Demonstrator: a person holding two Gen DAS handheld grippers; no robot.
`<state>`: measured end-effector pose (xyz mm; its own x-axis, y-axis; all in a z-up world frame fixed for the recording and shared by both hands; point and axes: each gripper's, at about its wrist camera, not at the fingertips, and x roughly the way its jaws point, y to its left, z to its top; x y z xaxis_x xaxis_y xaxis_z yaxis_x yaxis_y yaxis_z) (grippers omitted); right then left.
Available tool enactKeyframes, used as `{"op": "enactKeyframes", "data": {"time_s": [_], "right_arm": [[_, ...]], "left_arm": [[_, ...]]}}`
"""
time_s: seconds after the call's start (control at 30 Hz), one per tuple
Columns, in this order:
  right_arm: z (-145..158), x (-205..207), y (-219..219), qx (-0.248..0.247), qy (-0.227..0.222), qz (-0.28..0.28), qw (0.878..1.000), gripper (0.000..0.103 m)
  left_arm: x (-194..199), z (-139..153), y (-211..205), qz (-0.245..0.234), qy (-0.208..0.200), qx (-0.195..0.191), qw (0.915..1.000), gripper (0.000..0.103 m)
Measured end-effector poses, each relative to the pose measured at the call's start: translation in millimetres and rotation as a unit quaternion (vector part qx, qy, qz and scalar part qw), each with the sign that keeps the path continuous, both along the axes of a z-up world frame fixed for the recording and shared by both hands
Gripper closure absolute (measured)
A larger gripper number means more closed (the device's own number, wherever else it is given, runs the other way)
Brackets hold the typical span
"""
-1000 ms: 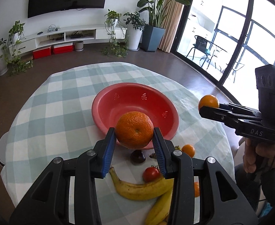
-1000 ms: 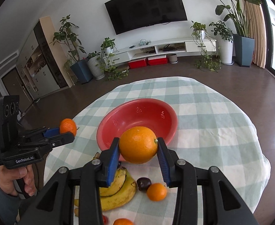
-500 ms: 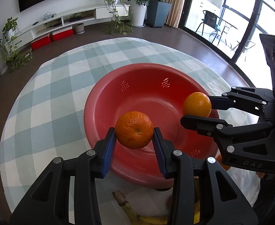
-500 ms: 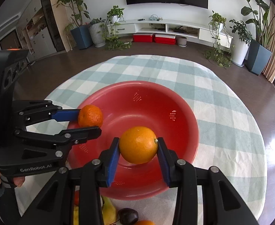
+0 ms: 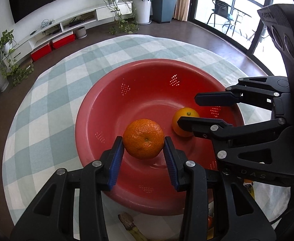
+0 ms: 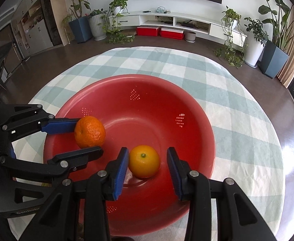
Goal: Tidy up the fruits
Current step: 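Lower both oranges into the red bowl and open both tools, then close the left tool on a brown kiwi while the right tool approaches an orange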
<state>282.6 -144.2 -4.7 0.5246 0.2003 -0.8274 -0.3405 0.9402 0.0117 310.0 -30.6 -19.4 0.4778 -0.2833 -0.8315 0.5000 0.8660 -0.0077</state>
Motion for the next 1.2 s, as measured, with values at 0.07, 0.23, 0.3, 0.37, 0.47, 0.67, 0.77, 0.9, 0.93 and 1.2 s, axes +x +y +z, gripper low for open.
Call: {"op": "enactKeyframes", "data": {"time_s": [0.07,0.23,0.3,0.37,0.47,0.67,0.77,0.9,0.93,1.2], "right_arm": [[1.2,-0.6,0.6,-0.003,-0.004,0.002,1.000,0.060],[10.8,-9.0,-6.7,0.000,-0.016,-0.009,1.000,0.060],[18.5,-14.3,-10.4,0.005,-0.024,-0.013,1.000,0.060],[29.2,-24.3,-13.2,0.008,-0.037,-0.013,0.999,0.059],[48.5,-48.5,-19.8,0.024,-0.064,-0.012,0.998,0.050],[72.2,-119.5,-43.1,0.116,-0.104,-0.016,0.988,0.024],[66.4,-155.4,-50.4,0.147,-0.111,-0.027,0.982,0.023],[44.7,-199.4,-54.5,0.168,-0.107,-0.048,0.979,0.023],[37.9,-207.9,-55.3,0.176,-0.100,-0.056,0.978,0.023],[1.1,-238.0,-48.3,0.175,-0.056,-0.074,0.980,0.023]], "left_arm": [[-1.0,-0.7,-0.4,0.000,0.000,0.004,1.0000,0.065],[-4.1,4.3,1.4,0.006,-0.015,0.008,0.9998,0.045],[-5.1,7.9,2.5,0.010,-0.021,0.004,0.9997,0.039],[-8.2,12.4,3.2,0.014,-0.024,0.007,0.9996,0.039],[-20.2,25.5,8.5,0.019,-0.038,0.001,0.9991,0.038],[-75.1,56.3,32.5,0.032,-0.079,-0.019,0.9962,0.020],[-113.6,64.9,50.4,0.047,-0.090,-0.043,0.9939,0.011],[-165.5,61.3,72.7,0.065,-0.086,-0.066,0.9920,0.011],[-178.3,58.8,78.6,0.074,-0.084,-0.073,0.9911,0.011],[-263.5,21.8,96.9,0.107,-0.046,-0.114,0.9867,0.011]]}}
